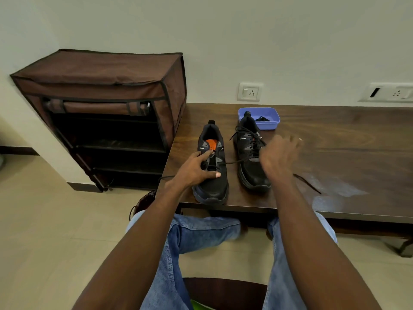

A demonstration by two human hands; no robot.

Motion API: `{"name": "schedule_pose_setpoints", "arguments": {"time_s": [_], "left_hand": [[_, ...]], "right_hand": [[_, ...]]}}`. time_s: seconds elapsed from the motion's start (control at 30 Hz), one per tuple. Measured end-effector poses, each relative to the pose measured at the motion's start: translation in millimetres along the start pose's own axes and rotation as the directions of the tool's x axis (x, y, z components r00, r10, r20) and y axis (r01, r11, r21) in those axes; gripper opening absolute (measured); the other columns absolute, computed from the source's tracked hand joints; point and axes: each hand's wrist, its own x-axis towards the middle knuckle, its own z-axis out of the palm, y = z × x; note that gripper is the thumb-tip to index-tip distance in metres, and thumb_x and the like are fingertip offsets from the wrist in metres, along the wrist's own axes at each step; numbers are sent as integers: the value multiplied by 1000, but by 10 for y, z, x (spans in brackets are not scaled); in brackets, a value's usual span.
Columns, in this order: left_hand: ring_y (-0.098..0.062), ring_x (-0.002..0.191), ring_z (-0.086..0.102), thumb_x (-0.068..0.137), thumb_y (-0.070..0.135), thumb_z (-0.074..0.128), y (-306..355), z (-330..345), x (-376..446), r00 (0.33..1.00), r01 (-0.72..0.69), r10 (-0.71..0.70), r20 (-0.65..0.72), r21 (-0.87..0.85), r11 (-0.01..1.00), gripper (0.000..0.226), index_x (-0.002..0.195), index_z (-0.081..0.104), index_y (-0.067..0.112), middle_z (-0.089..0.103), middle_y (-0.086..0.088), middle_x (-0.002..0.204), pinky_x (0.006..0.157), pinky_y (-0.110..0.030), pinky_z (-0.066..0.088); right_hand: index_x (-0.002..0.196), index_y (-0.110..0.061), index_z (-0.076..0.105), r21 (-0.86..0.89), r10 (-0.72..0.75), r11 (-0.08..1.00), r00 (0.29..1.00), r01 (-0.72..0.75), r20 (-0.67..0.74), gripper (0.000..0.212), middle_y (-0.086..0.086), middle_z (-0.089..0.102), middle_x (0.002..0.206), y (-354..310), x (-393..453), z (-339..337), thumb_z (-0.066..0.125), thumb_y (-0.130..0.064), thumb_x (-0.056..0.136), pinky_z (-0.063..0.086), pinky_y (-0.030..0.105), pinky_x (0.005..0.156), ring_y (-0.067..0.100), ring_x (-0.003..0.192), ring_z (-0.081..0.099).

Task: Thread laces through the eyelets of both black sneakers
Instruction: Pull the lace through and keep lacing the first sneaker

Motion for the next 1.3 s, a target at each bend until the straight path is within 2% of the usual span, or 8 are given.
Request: {"name": "schedule_pose_setpoints", "arguments": {"time_s": [0.13,0.23,0.57,0.7,0.87,0.93,1.1,1.3], "left_hand": [[-26,143,31,81,43,79,24,-7,-28,1000,-18,18,11,13,1000,93,157,26,31,21,-4,161,115,-39,33],[-26,143,32,81,41,79,55,-11,-60,999,-30,30,10,6,1000,93,157,26,28,22,-5,160,115,-38,33],[-24,140,35,82,42,78,30,-62,-81,999,-42,42,34,5,999,94,157,23,30,25,-4,157,112,-38,36],[-15,116,53,83,54,74,-127,-58,-216,992,-61,41,-122,-162,985,77,147,39,31,51,7,125,97,-35,49],[-16,74,62,95,30,65,-450,-152,-308,969,40,-91,-231,-214,976,19,88,68,12,67,-2,78,72,-38,53],[-10,59,59,95,23,65,-472,-204,-351,983,92,-142,-113,-359,929,20,81,67,9,67,-2,69,62,-35,51],[-9,60,62,94,15,67,-297,-252,-457,969,129,-11,247,-465,876,12,95,73,6,69,-5,74,50,-18,44],[-14,88,66,85,19,76,-199,-387,-563,915,124,9,404,-303,945,23,103,77,5,75,-12,100,84,-23,51]], "right_hand": [[121,-13,65,333,-347,913,878,236,329,28,9,66,118,-395,-196,191,62,-20,94,50,44,99,28,112,59],[120,-13,66,301,-426,900,777,315,463,26,10,69,113,-528,-271,287,60,-24,97,52,46,96,29,106,64],[105,-10,70,302,-204,952,837,49,508,19,13,70,103,-382,-41,431,57,-21,97,55,45,88,29,96,65],[105,-9,69,292,-217,954,828,67,517,19,12,69,101,-363,-45,416,56,-22,99,53,39,82,28,94,64],[102,-11,69,229,-188,965,946,128,264,17,8,68,97,-421,-126,264,61,-24,95,53,42,86,28,95,63],[90,-9,69,426,-170,905,917,-1,362,17,6,68,86,-483,-180,151,62,-24,96,52,35,73,22,81,64],[70,-15,66,452,-277,859,524,-240,805,38,-5,52,55,-704,-455,11,63,-44,95,26,23,50,7,48,35],[70,-16,63,556,-251,694,569,-458,783,19,-2,57,66,-727,-511,95,72,-22,86,37,23,56,9,57,47]]}}
